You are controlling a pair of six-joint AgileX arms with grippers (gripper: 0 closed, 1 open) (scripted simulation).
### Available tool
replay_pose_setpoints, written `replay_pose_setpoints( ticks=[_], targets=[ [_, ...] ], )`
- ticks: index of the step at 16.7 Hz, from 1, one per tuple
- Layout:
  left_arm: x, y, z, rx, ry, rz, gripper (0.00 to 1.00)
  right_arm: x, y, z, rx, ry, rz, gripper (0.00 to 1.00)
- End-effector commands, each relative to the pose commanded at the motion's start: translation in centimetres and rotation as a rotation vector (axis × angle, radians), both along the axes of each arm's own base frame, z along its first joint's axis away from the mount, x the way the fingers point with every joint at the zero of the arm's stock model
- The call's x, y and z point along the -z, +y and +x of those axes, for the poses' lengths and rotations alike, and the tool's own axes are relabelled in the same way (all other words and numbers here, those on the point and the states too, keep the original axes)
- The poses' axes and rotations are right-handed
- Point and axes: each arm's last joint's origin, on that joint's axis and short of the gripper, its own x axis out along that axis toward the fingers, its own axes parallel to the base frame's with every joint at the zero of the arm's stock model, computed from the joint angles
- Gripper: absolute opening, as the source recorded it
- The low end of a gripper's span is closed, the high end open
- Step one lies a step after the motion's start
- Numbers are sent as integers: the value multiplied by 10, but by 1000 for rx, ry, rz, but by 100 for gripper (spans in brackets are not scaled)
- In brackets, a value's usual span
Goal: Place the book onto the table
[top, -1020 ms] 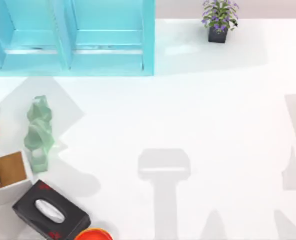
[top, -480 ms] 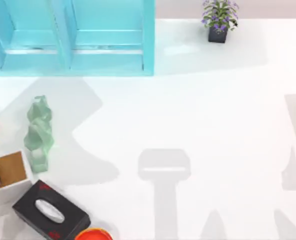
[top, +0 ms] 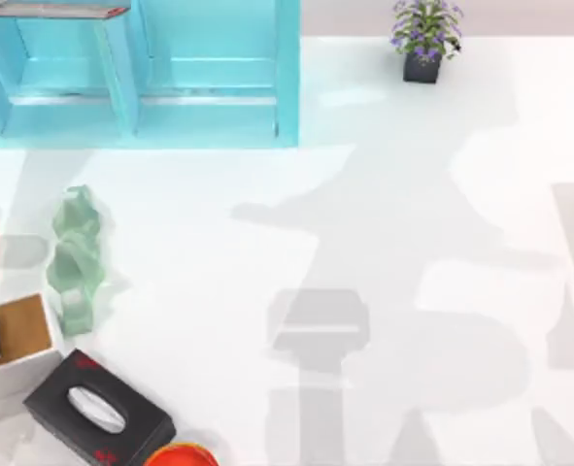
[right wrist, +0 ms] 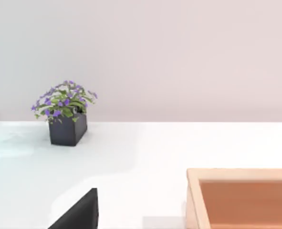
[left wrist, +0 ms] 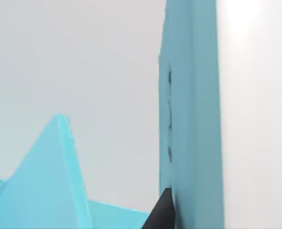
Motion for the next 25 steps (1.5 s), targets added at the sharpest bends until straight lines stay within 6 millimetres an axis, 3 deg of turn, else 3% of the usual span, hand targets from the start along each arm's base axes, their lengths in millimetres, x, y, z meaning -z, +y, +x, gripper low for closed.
replay_pose_setpoints(
  ticks=[2,5,8,11,16,21,25],
  targets=[
    [2,-60,5,64,64,-216,0,0,0,0,0,0,0,100],
    [16,-146,-5,116,211,-512,0,0,0,0,0,0,0,100],
    [43,-218,-32,89,373,-726,0,0,0,0,0,0,0,100],
    [73,-270,-68,-5,501,-875,0,0,0,0,0,0,0,100],
    [119,-310,-117,-255,539,-982,0,0,0,0,0,0,0,100],
    [158,-315,-144,-468,454,-938,0,0,0,0,0,0,0,100],
    [169,-314,-150,-521,423,-906,0,0,0,0,0,0,0,100]
  ],
)
